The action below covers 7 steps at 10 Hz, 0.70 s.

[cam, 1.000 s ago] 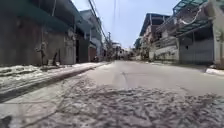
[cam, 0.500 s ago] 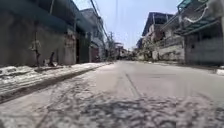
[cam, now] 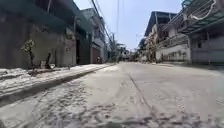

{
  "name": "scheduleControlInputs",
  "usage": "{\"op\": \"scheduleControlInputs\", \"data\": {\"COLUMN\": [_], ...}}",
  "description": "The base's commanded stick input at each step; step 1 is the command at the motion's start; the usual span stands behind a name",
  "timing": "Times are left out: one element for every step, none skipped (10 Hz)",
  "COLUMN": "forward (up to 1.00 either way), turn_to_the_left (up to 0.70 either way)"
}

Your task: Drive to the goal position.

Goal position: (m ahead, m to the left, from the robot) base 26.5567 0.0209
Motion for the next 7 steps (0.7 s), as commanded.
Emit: {"op": "scheduleControlInputs", "data": {"forward": [1.00, 1.00, 1.00, 1.00, 1.00, 1.00, 1.00], "turn_to_the_left": [0.00, 0.00, 0.00, 0.00, 0.00, 0.00, 0.00]}}
